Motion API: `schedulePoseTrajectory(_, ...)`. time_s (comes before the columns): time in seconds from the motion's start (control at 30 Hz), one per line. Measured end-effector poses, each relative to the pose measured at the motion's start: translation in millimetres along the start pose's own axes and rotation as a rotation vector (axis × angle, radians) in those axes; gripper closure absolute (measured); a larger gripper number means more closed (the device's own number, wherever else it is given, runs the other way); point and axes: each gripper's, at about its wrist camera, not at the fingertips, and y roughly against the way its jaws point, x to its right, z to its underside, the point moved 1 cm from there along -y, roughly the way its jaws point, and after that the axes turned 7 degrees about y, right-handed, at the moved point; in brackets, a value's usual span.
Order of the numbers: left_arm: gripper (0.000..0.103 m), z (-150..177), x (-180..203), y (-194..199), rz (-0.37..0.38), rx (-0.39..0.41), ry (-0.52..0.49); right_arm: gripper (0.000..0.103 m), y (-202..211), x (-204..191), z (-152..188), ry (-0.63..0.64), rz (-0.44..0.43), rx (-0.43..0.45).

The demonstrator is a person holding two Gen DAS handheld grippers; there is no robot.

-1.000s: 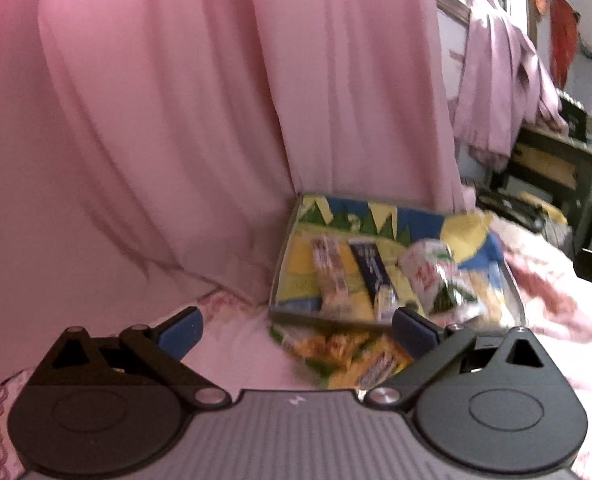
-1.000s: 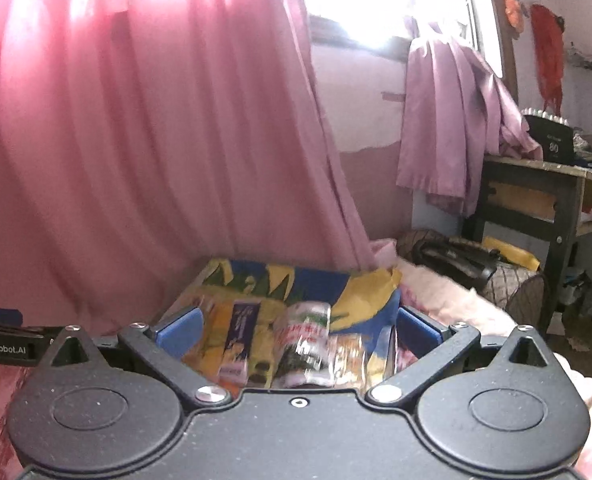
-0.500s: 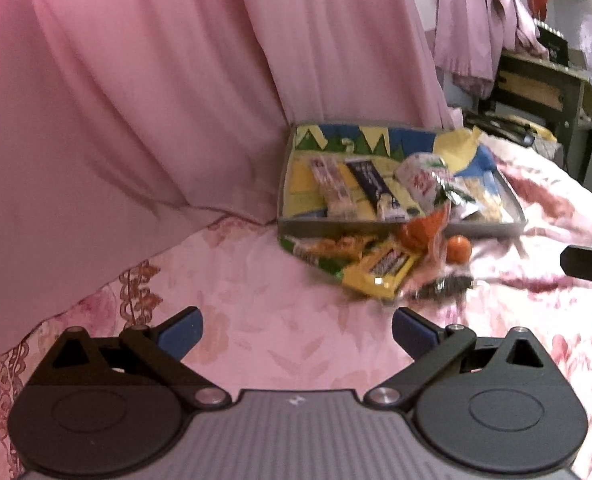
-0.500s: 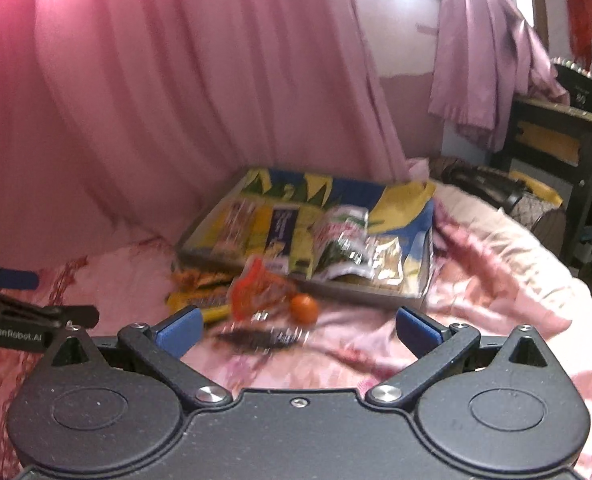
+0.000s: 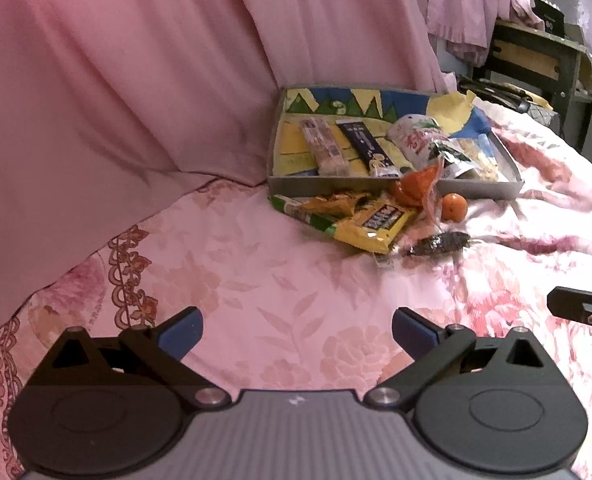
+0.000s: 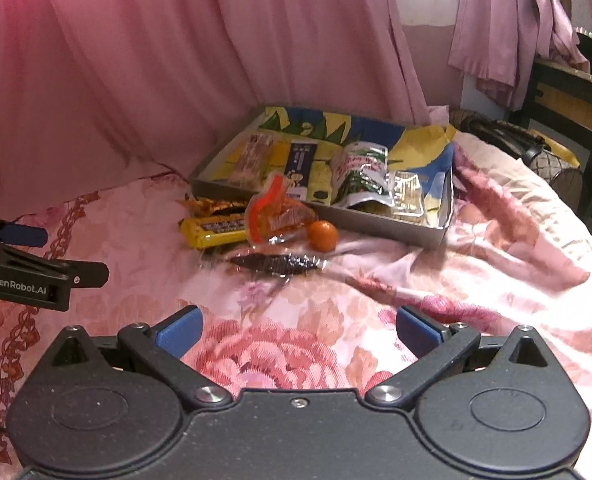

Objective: Organize snacks
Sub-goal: 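Withdraw both tools from the tray and move toward the candy bars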

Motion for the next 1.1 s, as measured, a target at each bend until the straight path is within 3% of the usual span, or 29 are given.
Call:
schedulePoseTrajectory(0.83, 0.0, -3.8, 10.2, -35.9, 0.02, -0.043, -0.063, 0.001, -36.8, 12.5, 15.5, 0.002, -0.006, -0.09)
schedulePoseTrajectory(1.0, 0.0, -15.4, 14.7, -52.3, 0.054, -0.06, -0.076, 0.001, -57.6, 13.6, 17.8, 0.063, -0.062, -0.114)
schedulePoseTrajectory(1.1, 0.0, -23.6, 17.0, -61.6, 0.071, -0.053, -0.08, 0.001, -67.3, 11.6, 16.8, 0.151, -0.102, -0.086)
